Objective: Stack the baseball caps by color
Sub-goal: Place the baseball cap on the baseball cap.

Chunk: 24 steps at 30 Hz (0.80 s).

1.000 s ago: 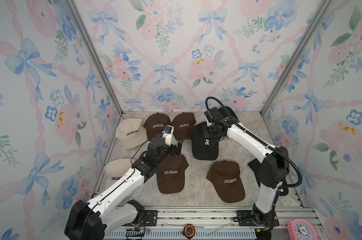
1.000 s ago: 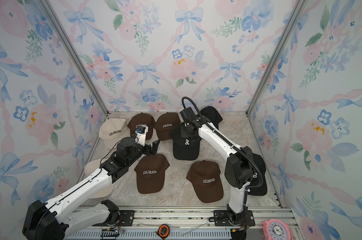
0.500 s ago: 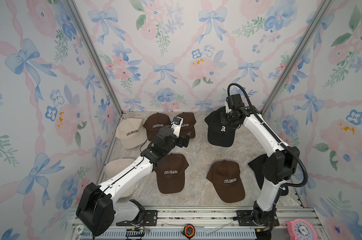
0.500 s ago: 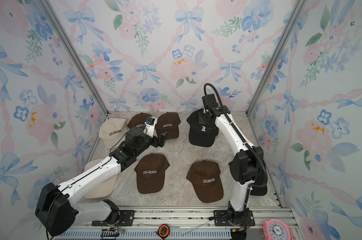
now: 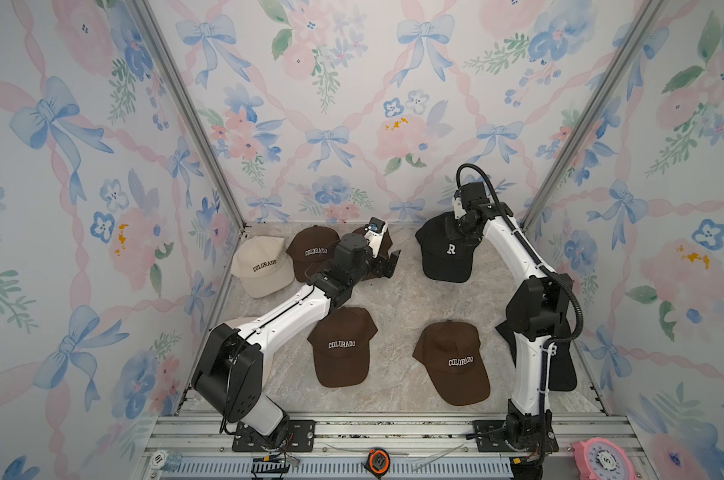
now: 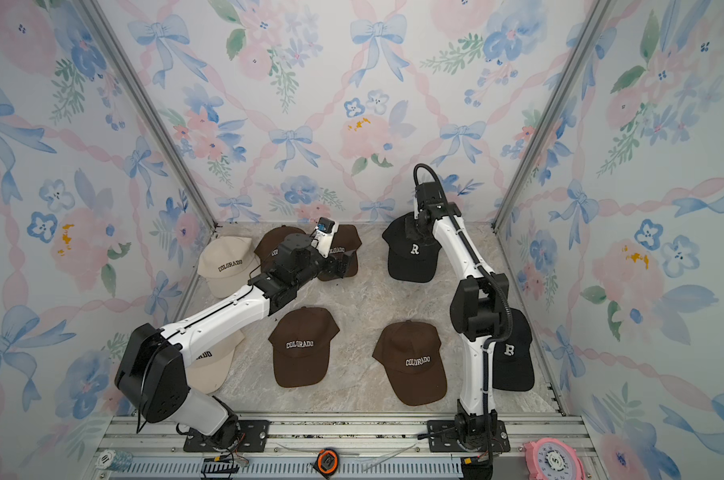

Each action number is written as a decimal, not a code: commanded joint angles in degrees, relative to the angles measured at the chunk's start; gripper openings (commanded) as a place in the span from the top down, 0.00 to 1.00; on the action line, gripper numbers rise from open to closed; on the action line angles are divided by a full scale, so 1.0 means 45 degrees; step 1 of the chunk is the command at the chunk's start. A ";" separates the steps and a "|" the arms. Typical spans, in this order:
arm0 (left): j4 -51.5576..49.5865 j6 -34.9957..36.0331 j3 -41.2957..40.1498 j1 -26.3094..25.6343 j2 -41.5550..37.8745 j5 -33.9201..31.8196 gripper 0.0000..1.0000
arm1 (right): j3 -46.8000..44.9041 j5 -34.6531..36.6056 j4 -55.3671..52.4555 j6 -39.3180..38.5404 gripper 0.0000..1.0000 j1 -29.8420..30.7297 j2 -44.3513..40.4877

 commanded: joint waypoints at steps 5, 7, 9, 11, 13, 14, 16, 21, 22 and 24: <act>-0.0083 0.0665 0.1619 -0.0068 0.1163 0.0342 0.02 | 0.1695 -0.0776 -0.0817 -0.1148 0.91 -0.0454 0.1063; -0.0089 0.0687 0.1705 -0.0063 0.1283 0.0352 0.02 | 0.2070 -0.0756 -0.1129 -0.1380 0.91 -0.0488 0.1370; -0.0041 0.0683 0.1766 -0.0068 0.1382 0.0402 0.02 | 0.2332 -0.0786 -0.1393 -0.1524 0.91 -0.0544 0.1541; -0.0050 0.0659 0.1835 -0.0063 0.1453 0.0455 0.02 | 0.2419 -0.0901 -0.1529 -0.1653 0.91 -0.0633 0.1644; -0.0011 0.0611 0.1865 -0.0063 0.1530 0.0441 0.02 | 0.2372 -0.0950 -0.1559 -0.1752 0.91 -0.0682 0.1701; 0.0017 0.0595 0.1884 -0.0068 0.1571 0.0424 0.02 | 0.2335 -0.1016 -0.1556 -0.1780 0.91 -0.0718 0.1721; 0.0002 0.0588 0.1923 -0.0063 0.1616 0.0400 0.02 | 0.2345 -0.1059 -0.1578 -0.1851 0.91 -0.0757 0.1790; -0.0030 0.0551 0.1983 -0.0063 0.1684 0.0333 0.02 | 0.2226 -0.0952 -0.1397 -0.1970 0.90 -0.0799 0.2063; -0.0038 0.0522 0.2002 -0.0063 0.1690 0.0305 0.02 | 0.2211 -0.0952 -0.1358 -0.1940 0.90 -0.0841 0.2120; -0.0078 0.0473 0.2039 -0.0063 0.1726 0.0275 0.02 | 0.2201 -0.1090 -0.1302 -0.1890 0.90 -0.0919 0.2286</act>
